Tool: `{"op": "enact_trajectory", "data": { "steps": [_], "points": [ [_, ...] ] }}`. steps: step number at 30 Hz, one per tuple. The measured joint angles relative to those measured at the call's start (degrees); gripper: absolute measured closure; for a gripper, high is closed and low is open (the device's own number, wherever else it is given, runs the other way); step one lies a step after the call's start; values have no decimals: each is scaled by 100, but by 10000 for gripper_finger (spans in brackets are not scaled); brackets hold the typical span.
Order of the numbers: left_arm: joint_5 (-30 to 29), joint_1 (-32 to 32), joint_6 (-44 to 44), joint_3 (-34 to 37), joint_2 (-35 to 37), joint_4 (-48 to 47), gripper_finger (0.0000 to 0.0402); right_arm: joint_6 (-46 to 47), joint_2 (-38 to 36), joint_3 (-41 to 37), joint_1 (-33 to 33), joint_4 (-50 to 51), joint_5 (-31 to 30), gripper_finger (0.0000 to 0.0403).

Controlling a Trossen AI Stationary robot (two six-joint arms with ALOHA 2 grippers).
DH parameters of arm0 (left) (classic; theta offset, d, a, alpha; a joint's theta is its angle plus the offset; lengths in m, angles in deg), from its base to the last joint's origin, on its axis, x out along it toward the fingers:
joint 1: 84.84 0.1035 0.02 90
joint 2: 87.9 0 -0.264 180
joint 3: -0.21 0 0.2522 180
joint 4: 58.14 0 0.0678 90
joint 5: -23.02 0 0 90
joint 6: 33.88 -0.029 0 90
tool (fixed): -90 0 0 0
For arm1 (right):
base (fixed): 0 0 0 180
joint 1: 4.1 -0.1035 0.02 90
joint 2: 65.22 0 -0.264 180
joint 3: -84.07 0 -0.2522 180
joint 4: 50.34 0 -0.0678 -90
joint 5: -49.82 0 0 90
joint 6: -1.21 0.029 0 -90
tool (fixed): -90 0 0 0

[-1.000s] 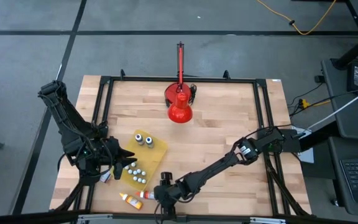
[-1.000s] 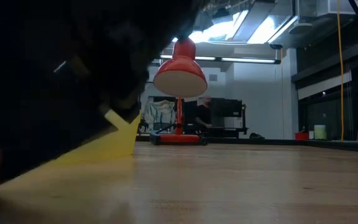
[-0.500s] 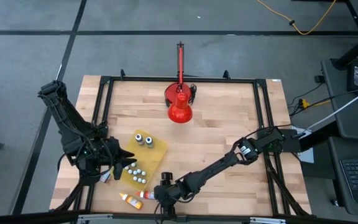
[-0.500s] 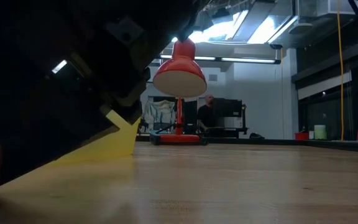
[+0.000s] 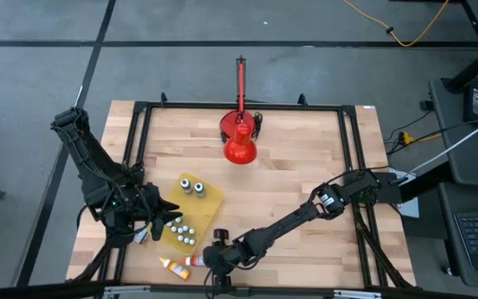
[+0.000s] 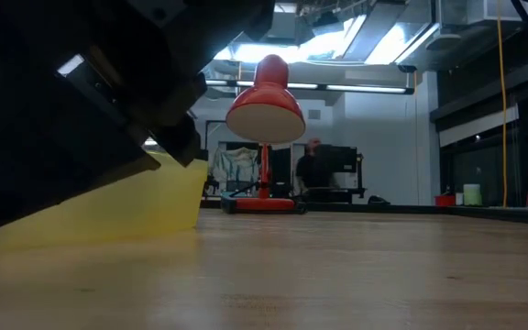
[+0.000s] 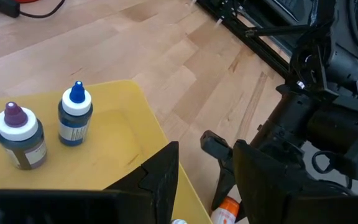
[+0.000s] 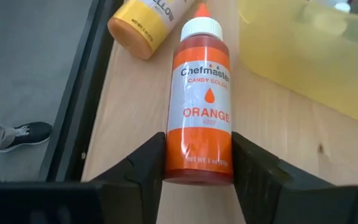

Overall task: Pick & Place food coloring
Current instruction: Put the large orange food coloring bottle into the yellow bin

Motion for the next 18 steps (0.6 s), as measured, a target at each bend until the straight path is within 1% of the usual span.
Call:
{"op": "enact_trajectory", "data": {
  "steps": [10, 13, 18],
  "points": [
    [-95, 0, -46, 0, 0, 1, 258, 972, -106, 11, -15, 301, -1, 255],
    [-182, 0, -44, 0, 0, 1, 258, 1127, -209, 9, -79, 606, -158, 255],
    [-351, 0, -44, 0, 0, 0, 258, 1319, -466, 9, -226, 977, -155, 258]
  ]
}}
